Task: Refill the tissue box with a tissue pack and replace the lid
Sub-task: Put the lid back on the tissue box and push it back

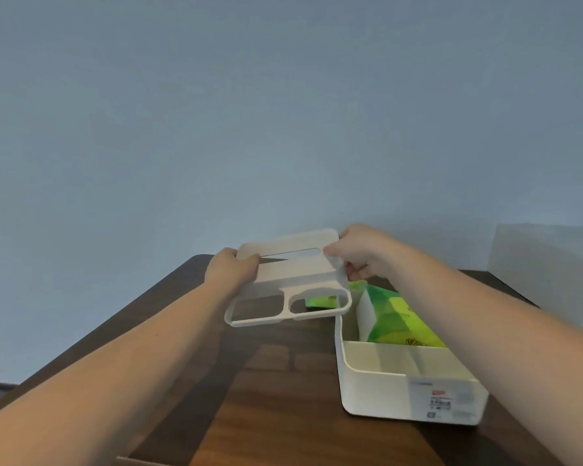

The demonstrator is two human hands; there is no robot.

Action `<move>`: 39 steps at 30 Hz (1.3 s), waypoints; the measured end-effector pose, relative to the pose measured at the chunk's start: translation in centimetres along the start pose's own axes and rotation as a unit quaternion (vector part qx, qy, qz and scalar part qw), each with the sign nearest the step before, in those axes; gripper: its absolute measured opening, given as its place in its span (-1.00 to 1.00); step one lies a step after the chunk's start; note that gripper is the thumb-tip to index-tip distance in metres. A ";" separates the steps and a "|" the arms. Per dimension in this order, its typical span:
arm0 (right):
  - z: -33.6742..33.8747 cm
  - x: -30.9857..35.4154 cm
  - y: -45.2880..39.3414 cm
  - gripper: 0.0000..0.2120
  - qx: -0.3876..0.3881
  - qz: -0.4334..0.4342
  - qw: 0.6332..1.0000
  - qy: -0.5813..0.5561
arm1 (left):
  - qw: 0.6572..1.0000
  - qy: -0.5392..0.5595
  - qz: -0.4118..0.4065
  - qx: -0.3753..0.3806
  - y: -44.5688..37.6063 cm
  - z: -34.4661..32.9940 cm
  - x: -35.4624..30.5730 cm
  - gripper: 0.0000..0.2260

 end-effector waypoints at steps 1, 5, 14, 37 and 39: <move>1.3 -0.1 0.5 -0.98 -0.007 0.003 1.000 -0.004 | 1.000 0.018 0.002 0.007 0.7 -0.2 -1.1 -0.82; 5.7 -2.7 2.1 -0.97 -0.020 -0.024 0.999 0.016 | 0.995 0.086 0.011 0.046 3.4 -2.5 -4.8 -0.75; 10.3 -12.2 5.0 -0.76 -0.019 -0.142 0.987 0.075 | 0.991 0.068 0.011 0.112 7.5 -8.9 -8.5 -0.76; 8.0 -16.2 3.6 -0.75 -0.017 -0.135 0.977 0.162 | 0.980 0.152 0.069 0.109 7.8 -15.2 -5.4 -0.43; 7.8 -16.3 3.3 -0.75 -0.016 -0.135 0.977 0.163 | 0.979 0.154 0.068 0.115 7.3 -15.5 -5.2 -0.50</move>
Point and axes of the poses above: each hand's wrist, its own y-axis away from the middle knuckle, its own z-axis out of the back of the hand, x = y × z, the point moved 8 cm from there along -y, towards the middle knuckle, and after that the axes turned 4 degrees about -y, right-handed, at the moved point
